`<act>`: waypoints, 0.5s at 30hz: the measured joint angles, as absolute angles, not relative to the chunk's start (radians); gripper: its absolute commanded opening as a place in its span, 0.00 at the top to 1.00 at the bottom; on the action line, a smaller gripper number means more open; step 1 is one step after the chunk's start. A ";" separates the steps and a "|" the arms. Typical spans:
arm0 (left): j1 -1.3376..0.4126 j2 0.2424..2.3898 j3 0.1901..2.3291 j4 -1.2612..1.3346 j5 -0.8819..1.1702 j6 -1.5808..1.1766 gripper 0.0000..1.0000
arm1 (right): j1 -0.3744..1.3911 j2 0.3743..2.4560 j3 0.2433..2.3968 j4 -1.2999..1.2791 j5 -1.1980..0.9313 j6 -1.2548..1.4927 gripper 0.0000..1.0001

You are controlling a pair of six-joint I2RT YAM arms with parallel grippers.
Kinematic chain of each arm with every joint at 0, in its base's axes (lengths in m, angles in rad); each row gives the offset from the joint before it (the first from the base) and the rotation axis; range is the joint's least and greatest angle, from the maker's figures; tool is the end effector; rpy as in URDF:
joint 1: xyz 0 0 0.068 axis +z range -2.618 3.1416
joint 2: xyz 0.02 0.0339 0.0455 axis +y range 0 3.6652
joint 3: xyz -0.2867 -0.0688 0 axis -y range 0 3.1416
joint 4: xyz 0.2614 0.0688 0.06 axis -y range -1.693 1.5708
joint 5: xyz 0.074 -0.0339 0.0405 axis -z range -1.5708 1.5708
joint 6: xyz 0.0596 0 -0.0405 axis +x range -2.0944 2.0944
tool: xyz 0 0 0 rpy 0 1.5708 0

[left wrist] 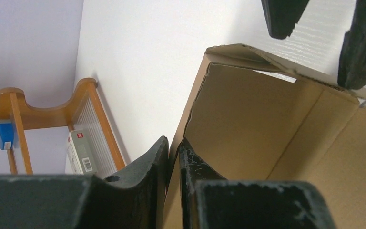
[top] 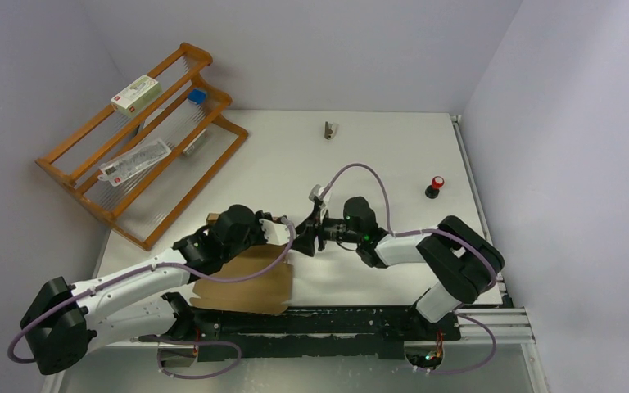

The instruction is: Fold the paper box

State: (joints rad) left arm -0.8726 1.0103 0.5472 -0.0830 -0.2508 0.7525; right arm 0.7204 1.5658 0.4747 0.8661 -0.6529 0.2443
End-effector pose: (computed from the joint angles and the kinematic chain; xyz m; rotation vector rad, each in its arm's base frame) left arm 0.1661 -0.1750 0.2248 1.4214 1.5511 0.1932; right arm 0.2096 0.2322 0.1689 -0.9303 1.6965 1.2509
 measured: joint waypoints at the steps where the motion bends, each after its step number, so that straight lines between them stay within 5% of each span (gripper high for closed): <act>1: -0.873 1.008 0.547 -0.086 -0.250 0.752 0.81 | 0.730 1.574 0.475 0.871 -0.637 0.250 0.39; 15: -0.878 0.947 0.547 -0.119 -0.234 0.740 0.80 | 0.822 1.670 0.475 1.011 -0.410 0.291 0.47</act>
State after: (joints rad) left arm -0.8783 0.9474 0.5472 -0.1188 -0.2337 0.7403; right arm 0.8215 1.6695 0.4747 1.0107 -0.4103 0.2913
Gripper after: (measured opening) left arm 0.202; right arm 0.557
